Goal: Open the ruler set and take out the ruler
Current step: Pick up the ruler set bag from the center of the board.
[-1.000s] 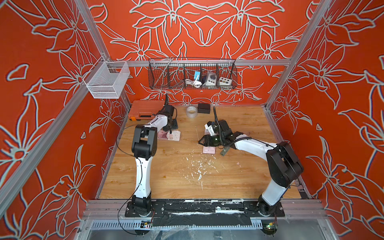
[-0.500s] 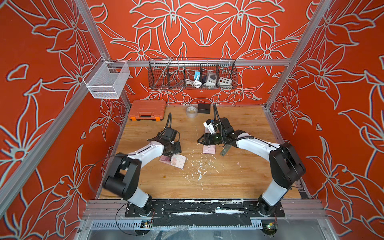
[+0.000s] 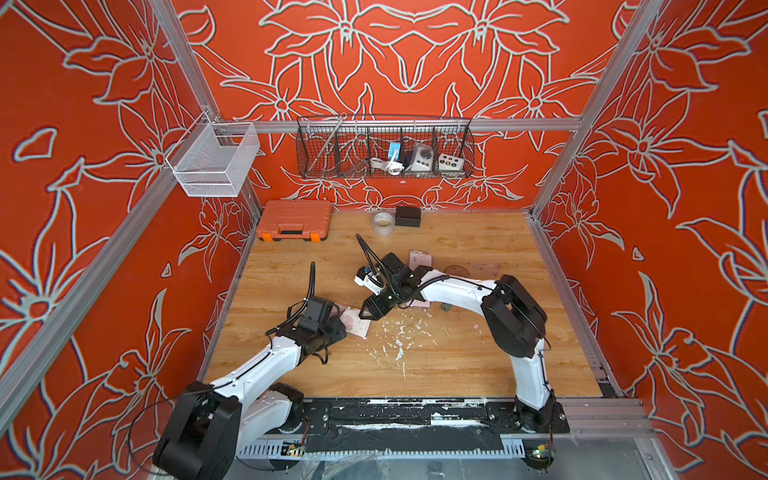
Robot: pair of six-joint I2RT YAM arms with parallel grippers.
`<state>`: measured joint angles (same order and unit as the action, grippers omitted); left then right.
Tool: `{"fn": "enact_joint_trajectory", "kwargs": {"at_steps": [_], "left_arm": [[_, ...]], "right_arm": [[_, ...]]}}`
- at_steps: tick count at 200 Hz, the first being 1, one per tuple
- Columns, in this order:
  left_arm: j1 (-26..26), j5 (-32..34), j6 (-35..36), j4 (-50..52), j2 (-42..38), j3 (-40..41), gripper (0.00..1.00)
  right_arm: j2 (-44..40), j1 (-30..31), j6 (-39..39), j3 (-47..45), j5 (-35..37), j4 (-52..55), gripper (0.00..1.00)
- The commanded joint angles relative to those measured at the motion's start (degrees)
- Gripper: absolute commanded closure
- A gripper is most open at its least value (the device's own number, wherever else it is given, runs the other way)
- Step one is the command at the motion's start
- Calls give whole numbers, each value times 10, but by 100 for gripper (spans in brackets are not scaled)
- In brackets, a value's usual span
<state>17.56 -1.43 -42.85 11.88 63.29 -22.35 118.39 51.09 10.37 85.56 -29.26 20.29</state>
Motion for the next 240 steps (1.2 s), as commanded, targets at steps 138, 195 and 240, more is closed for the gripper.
{"fn": "enact_joint_trajectory", "kwargs": {"at_steps": [138, 195, 240], "left_arm": [[-32, -24, 19, -90, 99, -12, 36], [-81, -151, 52, -202, -7, 4, 2], [-86, -307, 13, -370, -16, 12, 9]], "right_arm": [[15, 10, -28, 31, 150, 28, 100], [-114, -55, 55, -74, 33, -53, 100], [-183, -79, 104, -123, -31, -116, 100]]}}
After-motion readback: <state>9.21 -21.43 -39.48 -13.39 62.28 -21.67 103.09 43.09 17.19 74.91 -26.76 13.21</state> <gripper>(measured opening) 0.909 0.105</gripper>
